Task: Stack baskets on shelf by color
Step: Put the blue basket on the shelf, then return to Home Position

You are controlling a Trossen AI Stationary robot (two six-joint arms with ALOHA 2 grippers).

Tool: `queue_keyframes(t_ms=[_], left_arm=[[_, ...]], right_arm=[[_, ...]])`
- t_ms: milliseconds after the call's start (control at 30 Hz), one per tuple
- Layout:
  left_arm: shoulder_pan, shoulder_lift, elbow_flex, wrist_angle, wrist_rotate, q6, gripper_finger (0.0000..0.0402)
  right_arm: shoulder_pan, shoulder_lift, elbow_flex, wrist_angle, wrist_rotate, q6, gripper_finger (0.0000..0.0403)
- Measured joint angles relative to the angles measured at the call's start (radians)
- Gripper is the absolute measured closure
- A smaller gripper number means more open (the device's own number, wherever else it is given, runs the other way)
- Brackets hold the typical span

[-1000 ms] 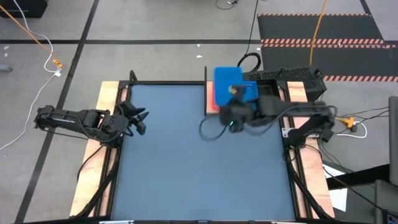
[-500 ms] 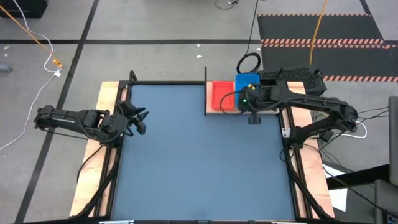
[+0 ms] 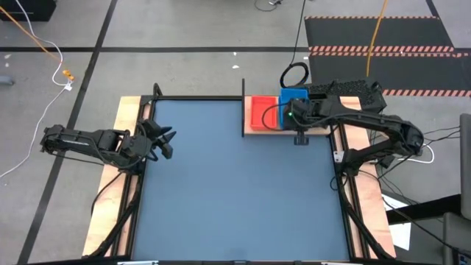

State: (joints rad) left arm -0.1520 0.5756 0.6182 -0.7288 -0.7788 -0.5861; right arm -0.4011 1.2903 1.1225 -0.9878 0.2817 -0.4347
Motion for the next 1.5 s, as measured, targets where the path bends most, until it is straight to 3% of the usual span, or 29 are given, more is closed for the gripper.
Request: queue_keyframes(t_ms=[300, 567, 700, 833, 1133, 1233, 1300, 1400, 1500], left_arm=[[0.0, 0.0, 0.0, 0.0, 0.0, 0.001, 0.0275], [0.0, 0.0, 0.0, -0.001, 0.0, 0.002, 0.0275], [0.0, 0.0, 0.0, -0.001, 0.001, 0.002, 0.0275], [0.0, 0.0, 0.0, -0.001, 0.001, 0.001, 0.0275], [0.0, 0.0, 0.0, 0.0, 0.001, 0.011, 0.0275], [-0.013, 0.0, -0.005, 0.055, 0.0, 0.076, 0.0275], [-0.034, -0.001, -0.033, 0.158, 0.001, 0.169, 0.0275], [-0.064, -0.001, -0.11, 0.433, 0.023, 0.358, 0.0275], [-0.071, 0.007, -0.218, 0.76, 0.176, 0.567, 0.0275]], right_arm=[[0.001, 0.0, 0.0, 0.003, 0.01, -0.006, 0.0327], [0.001, 0.0, 0.0, 0.021, 0.124, -0.011, 0.0268], [0.001, -0.001, -0.012, 0.05, 0.133, 0.004, 0.0265], [0.011, 0.0, -0.049, 0.052, 0.054, 0.011, 0.0272], [0.087, -0.021, -0.063, 0.099, 0.058, 0.122, 0.0275], [0.133, -0.059, -0.06, 0.24, 0.034, 0.272, 0.0275], [0.162, -0.098, -0.08, 0.412, -0.078, 0.376, 0.0275], [0.229, -0.155, -0.177, 0.761, -0.277, 0.443, 0.0275], [0.318, -0.187, -0.329, 1.152, -0.339, 0.491, 0.0278]])
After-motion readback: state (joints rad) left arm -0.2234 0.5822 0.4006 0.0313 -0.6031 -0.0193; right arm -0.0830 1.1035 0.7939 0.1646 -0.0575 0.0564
